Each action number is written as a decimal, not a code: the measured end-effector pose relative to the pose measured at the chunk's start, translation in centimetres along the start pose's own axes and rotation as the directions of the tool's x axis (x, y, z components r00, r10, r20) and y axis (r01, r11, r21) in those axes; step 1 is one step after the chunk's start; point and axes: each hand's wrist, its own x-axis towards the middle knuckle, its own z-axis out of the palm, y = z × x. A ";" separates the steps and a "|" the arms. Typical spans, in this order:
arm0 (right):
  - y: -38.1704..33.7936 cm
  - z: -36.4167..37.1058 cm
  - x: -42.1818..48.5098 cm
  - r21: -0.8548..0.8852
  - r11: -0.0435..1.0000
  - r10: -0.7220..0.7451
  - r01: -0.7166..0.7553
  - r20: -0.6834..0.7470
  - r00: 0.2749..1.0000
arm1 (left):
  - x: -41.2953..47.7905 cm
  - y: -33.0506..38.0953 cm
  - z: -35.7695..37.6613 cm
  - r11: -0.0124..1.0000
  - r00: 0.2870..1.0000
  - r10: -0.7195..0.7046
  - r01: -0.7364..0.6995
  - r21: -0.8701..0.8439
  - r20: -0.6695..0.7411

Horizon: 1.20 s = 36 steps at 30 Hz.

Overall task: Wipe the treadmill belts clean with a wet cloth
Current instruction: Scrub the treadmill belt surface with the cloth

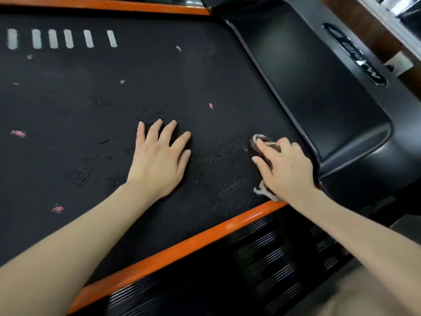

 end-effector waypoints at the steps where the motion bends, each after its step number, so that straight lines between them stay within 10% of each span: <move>1: 0.8 0.1 0.7 -0.009 1.000 -0.022 0.022 -0.007 1.000 | 0.1 0.0 0.0 1.000 1.000 0.003 -0.003 -0.001 0.003; 7: 3.1 1.2 6.3 -0.040 0.943 0.331 -0.329 0.044 0.943 | -0.1 0.2 0.5 0.999 1.000 -0.010 0.009 0.041 0.018; 14: -1.4 -0.6 -0.2 0.262 0.935 -0.237 0.240 -0.044 0.970 | -0.2 0.3 0.2 0.999 0.999 -0.027 0.026 0.034 0.042; 19: 3.4 2.3 7.3 0.088 0.996 0.016 -0.008 -0.093 0.996 | -0.1 0.6 0.1 0.998 0.998 -0.034 0.032 0.045 0.045; 32: 4.4 2.7 6.5 -0.082 0.937 -0.342 0.338 -0.042 0.939 | -0.2 0.8 0.2 0.997 0.999 -0.047 0.046 0.063 0.015; 36: 5.0 3.3 8.3 -0.150 0.974 -0.174 0.171 -0.011 0.985 | -0.2 0.7 0.4 0.997 0.999 -0.044 0.044 0.057 0.000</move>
